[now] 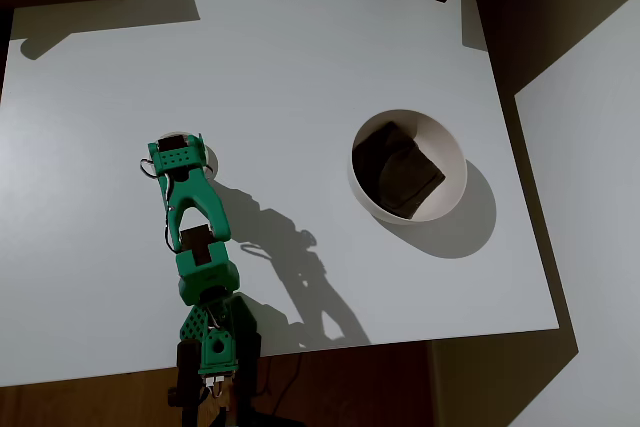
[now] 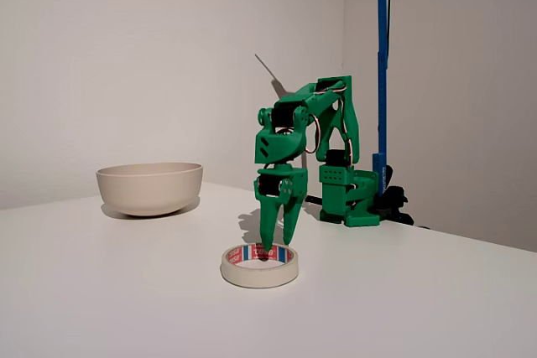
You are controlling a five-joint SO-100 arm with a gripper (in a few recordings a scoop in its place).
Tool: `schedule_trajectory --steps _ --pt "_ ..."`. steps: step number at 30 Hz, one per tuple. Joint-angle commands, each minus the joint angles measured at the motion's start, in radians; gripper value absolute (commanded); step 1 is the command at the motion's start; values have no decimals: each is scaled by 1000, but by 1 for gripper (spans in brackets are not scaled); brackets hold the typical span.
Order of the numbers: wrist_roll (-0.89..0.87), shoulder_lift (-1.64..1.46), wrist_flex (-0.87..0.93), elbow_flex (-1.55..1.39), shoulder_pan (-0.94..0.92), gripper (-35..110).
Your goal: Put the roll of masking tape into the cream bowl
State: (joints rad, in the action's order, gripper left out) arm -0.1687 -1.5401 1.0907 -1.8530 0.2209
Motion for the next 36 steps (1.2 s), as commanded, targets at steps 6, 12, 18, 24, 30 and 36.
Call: schedule_trajectory --steps 6,12,18,24,30,36 --pt "-31 54 -40 55 28 15" --pt "-35 84 -64 55 46 6" --pt "-43 84 -81 55 54 -8" --pt "-57 74 -110 57 57 -8" --pt "-66 -120 -37 98 43 -8" --pt "-64 -397 133 193 41 -8"
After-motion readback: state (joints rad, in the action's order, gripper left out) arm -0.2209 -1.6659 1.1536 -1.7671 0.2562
